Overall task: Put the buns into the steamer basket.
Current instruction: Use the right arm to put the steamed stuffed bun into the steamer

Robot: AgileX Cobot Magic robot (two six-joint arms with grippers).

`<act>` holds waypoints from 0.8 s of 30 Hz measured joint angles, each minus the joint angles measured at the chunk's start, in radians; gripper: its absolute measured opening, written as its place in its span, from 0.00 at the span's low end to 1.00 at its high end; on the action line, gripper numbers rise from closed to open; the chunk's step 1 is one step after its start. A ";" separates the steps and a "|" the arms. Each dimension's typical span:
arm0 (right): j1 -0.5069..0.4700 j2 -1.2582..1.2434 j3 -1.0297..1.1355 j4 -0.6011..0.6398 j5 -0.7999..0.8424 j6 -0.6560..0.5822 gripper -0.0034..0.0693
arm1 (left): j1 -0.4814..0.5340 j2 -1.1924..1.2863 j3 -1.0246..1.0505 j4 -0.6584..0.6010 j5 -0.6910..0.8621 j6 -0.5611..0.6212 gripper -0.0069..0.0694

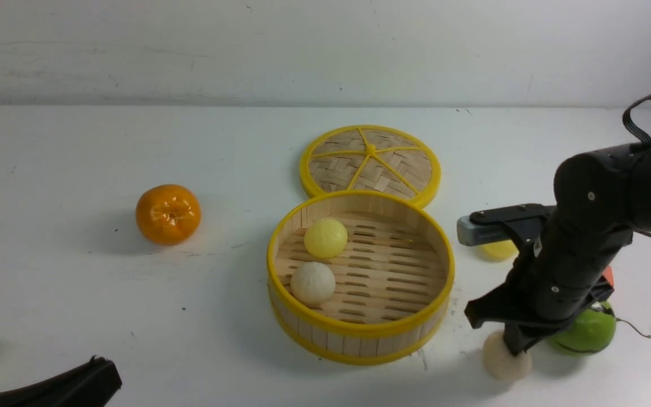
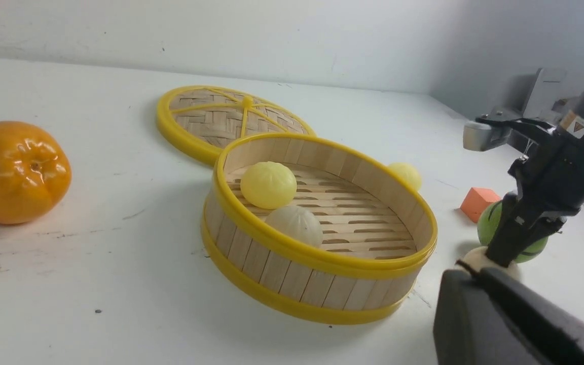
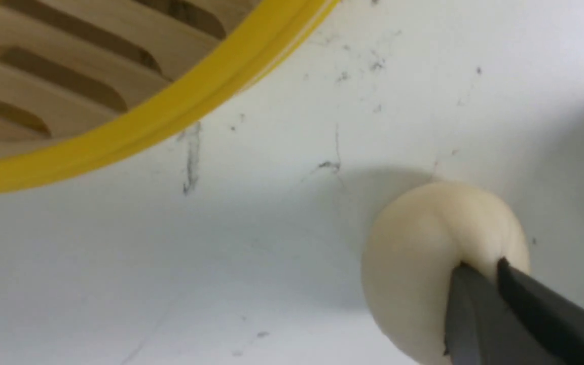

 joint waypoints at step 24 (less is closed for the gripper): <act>0.079 0.413 -0.693 0.136 0.051 -0.083 0.11 | 0.000 0.000 0.000 0.000 0.000 0.000 0.14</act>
